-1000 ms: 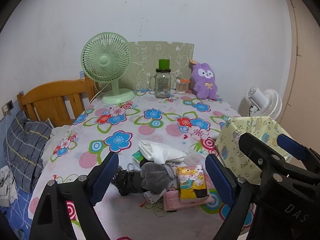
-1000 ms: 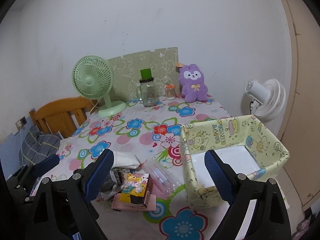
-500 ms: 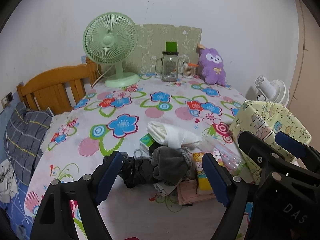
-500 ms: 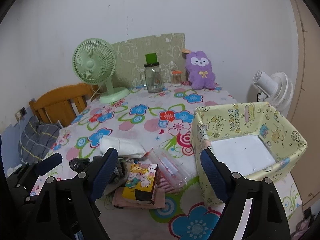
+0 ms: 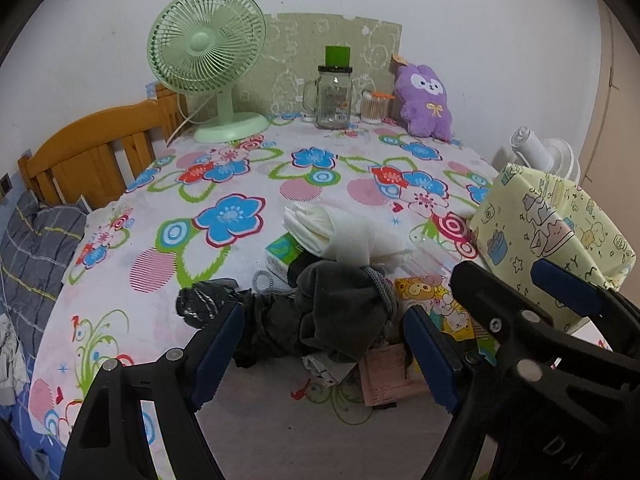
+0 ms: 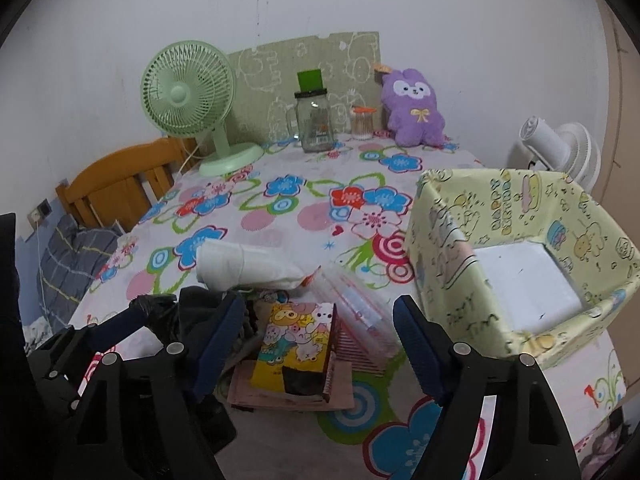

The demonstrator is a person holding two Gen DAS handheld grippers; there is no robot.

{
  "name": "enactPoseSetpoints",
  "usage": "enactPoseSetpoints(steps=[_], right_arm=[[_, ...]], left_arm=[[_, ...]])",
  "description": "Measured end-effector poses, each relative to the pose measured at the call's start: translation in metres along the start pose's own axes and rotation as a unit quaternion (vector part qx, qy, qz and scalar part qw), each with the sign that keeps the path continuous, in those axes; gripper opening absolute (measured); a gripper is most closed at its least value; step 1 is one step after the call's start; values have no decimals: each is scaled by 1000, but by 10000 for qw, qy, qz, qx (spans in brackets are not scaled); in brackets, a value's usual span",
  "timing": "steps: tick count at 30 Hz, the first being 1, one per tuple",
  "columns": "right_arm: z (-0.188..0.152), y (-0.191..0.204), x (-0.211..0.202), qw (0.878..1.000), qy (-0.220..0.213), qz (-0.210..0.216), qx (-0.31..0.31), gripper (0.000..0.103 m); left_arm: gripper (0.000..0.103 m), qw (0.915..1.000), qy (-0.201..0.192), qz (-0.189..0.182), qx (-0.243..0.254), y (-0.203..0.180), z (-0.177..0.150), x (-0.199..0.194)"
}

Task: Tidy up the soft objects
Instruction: 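Move both tools down toward the pile of soft items, then grasp the yellow cartoon tissue pack with the right tool while the left tool reaches the grey sock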

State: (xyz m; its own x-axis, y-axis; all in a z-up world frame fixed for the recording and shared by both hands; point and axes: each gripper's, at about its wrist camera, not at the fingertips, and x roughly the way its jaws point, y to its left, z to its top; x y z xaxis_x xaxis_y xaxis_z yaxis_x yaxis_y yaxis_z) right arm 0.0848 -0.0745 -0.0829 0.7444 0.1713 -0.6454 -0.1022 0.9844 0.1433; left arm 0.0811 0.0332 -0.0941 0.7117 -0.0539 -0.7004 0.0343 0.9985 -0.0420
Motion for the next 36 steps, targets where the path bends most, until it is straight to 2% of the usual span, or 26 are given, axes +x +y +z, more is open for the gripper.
enactPoseSetpoints(steps=[4,10,13,20,23,28,30,33,36], right_arm=[[-1,2,6,9999,72,-121,1,79],[-1,4,20,9996,276,-87,25,79],[-4,6,28,9991,419,-82,60,76],[-5,7,43,9983,583,-51,79,75],[-5,6,49,9977,661,-39,108,74],[-7,6,58,9965,817,12,186,57],[-7,5,59,9965,815,6,176,53],[-6,6,58,9969,781,-28,124,42],[-6,6,57,9971,756,-10,113,39]], left_arm=[[80,10000,39,25,38,-2,0,7],[75,9998,90,113,110,-4,0,17],[65,9997,169,125,139,-3,-1,23],[51,9996,240,69,111,-2,-3,29],[48,9995,283,59,108,-2,-4,31],[47,9994,289,88,162,-4,-6,32],[46,9995,281,77,153,-5,-6,31],[43,9995,276,67,135,-5,-6,31],[42,9995,275,65,120,-6,-7,29]])
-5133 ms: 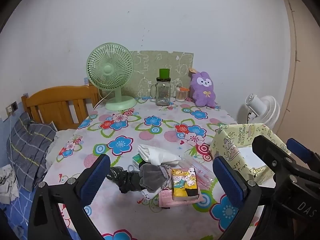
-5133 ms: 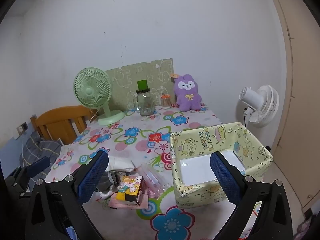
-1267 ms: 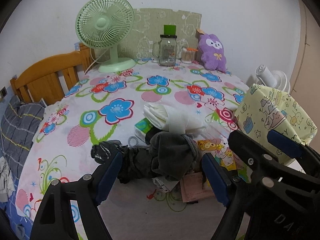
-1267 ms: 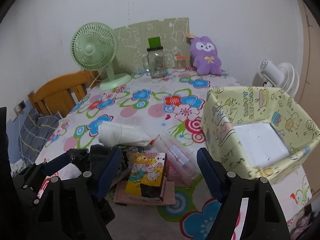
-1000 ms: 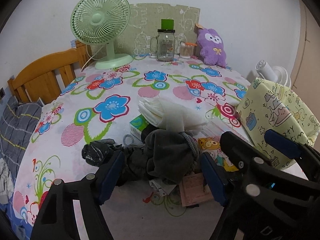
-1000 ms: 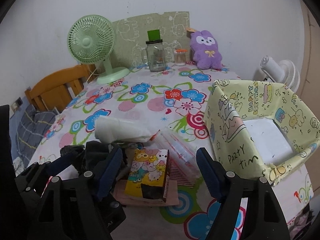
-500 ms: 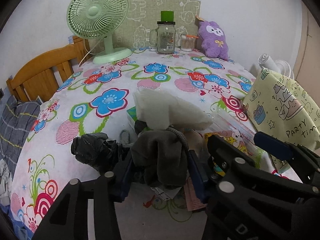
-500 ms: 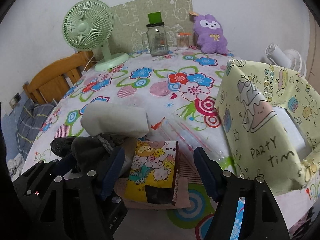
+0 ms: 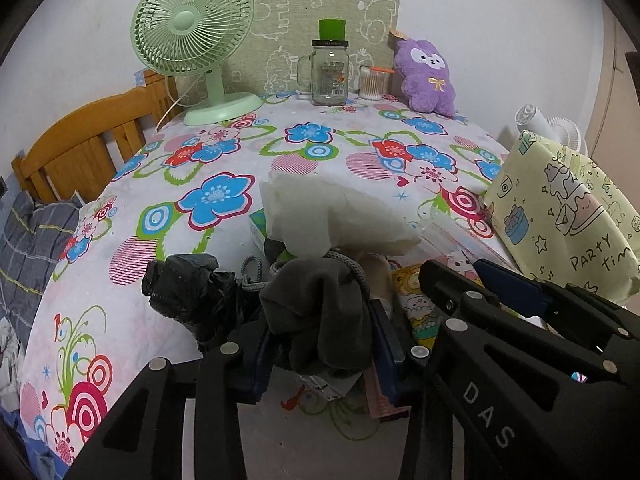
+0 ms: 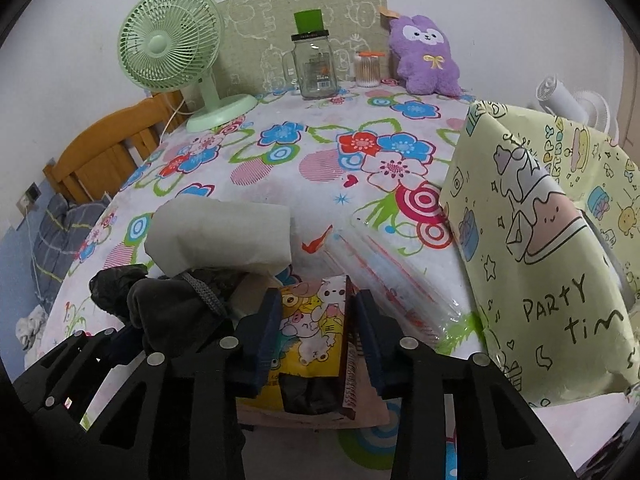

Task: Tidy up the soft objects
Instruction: 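Grasp the yellow cartoon tissue pack with the right tool while the left tool reaches the grey sock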

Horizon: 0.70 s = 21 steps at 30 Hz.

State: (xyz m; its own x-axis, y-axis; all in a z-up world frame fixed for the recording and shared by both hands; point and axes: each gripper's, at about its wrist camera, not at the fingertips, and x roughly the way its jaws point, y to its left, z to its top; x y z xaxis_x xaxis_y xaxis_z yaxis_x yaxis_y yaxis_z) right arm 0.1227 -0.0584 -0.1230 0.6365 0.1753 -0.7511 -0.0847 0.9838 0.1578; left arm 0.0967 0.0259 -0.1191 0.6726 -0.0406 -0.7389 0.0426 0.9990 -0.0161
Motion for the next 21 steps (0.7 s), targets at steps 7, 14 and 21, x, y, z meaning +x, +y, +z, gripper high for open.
enactPoseSetpoints(steps=[7,14,21], right_arm=[[-2,-1,-2,10000,21,90,36,40],[-4,4,2,9995,189,233,8,57],[-5,9,8,9996,237,146,-87,57]], left_arm=[[41,10000,-38,43,44,-3,-3,-7],[41,10000,-22,7,20,2,-7,-8],[41,10000,8,-10,25,5,-9,-5]])
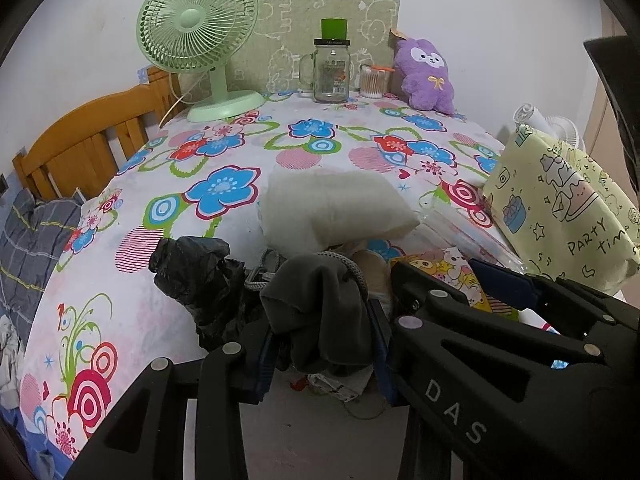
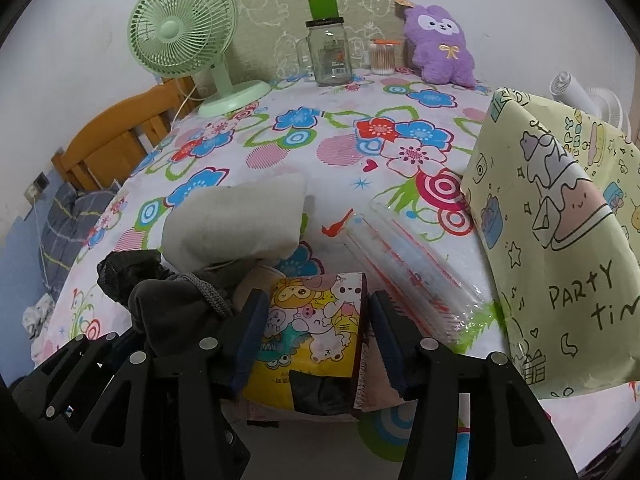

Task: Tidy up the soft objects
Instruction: 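Grasp the yellow cartoon tissue pack with the right tool while the left tool reaches the grey sock, then grasp the grey sock with the left tool and lift it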

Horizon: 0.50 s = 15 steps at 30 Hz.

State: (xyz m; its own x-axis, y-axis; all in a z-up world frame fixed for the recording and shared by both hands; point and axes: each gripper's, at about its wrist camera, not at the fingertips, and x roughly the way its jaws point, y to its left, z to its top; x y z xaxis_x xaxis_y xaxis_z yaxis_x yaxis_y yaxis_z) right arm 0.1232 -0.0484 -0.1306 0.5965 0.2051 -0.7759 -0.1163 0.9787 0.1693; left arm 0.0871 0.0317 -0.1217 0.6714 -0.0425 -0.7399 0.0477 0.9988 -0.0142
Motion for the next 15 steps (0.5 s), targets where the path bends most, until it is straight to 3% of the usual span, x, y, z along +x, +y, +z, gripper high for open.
enactPoseSetpoints(steps=[6,8,12,15], right_arm=[[0,-1,3,10000,60,-3,57,60],[0,0,2,10000,55,-36,42,60],[-1,1,2,10000,78,27,15,45],[-2,1,0,10000,53,53,27,41]], left_arm=[[43,10000,-20,57,26,0,-2,-1],[49,9999,-21,111,45,0,-2,-1],[56,9998,-59,192,54,-1,-2,-3],[56,9998,-98,183,16,-1,-2,-6]])
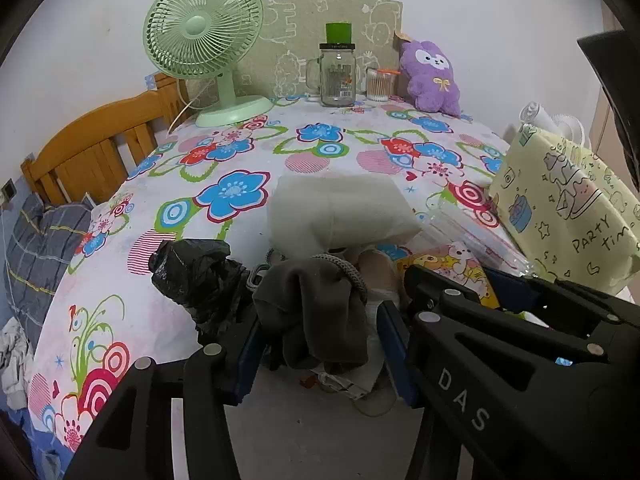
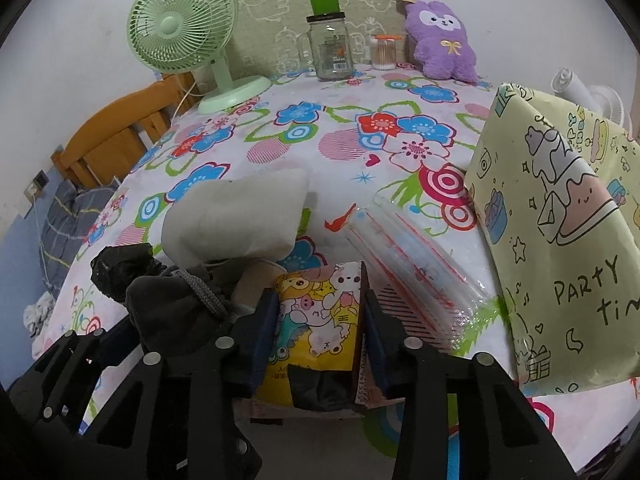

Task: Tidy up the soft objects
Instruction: 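Grasp the grey sock with the left tool and lift it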

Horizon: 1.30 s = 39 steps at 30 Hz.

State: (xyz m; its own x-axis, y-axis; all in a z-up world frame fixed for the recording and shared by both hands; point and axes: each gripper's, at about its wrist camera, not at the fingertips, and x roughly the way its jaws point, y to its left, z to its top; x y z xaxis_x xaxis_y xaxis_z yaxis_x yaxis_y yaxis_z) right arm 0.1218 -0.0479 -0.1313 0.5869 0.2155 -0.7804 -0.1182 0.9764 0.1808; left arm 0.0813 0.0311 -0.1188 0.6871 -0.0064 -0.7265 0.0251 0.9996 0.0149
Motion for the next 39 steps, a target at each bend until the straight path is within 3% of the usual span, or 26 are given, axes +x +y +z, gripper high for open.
enactPoseSetpoints(steps=[3,8,39], right_arm=[[0,0,-4,10000,-45,32,0,39],[2,-1,-12,9999,-124,58,24,39],[46,-14,-104,9948,-1017,-78,58,39]], left_arm=[[45,10000,-38,-65,-23,-1,0,-3],[39,9999,-115,-121,-21,-4,4,-10],[38,9957,-814,-431,139,-31,57,-76]])
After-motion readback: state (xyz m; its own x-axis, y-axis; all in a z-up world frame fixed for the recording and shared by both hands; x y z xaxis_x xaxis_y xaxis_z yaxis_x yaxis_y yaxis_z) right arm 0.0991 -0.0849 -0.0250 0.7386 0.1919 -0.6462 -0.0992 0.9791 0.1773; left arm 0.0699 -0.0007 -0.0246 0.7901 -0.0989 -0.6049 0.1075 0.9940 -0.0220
